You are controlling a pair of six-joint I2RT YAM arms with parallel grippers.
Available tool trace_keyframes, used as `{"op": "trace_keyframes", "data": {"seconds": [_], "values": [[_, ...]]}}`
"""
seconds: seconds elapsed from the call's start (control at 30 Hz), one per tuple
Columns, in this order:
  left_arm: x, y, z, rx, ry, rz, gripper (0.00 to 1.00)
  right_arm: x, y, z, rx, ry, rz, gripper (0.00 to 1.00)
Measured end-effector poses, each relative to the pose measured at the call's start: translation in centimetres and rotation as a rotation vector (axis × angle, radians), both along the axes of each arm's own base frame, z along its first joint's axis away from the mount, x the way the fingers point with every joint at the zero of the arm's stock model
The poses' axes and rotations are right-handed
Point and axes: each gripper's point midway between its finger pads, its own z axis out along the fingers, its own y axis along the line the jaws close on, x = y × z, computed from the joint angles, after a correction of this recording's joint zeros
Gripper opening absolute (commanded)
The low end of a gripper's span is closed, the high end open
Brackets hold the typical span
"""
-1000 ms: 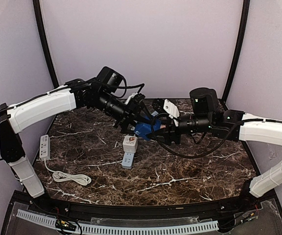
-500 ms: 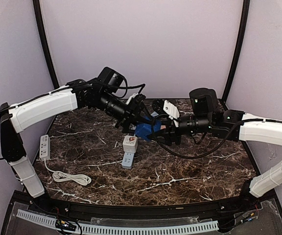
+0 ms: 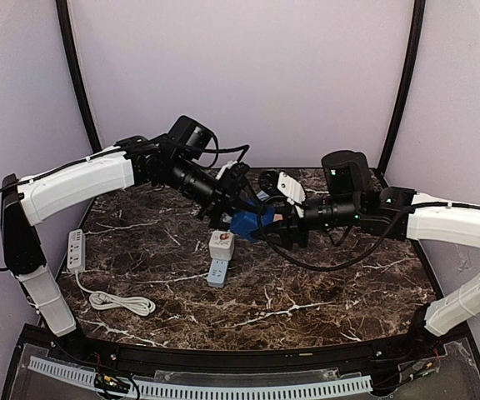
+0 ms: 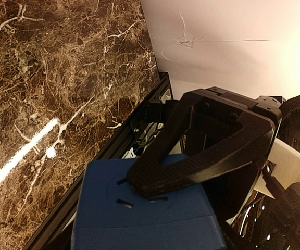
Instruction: Insert the plug
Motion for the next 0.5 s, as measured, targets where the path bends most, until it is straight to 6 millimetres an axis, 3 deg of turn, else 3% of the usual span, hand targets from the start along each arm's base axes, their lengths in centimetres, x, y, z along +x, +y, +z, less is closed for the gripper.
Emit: {"op": "trace_keyframes", "data": {"seconds": [0.5], "values": [[0.03,0.14,-0.24,0.011,-0.001,0.004,0.69,0.17,0.34,-0.31,-0.006,0.016,-0.013,0.0]]}}
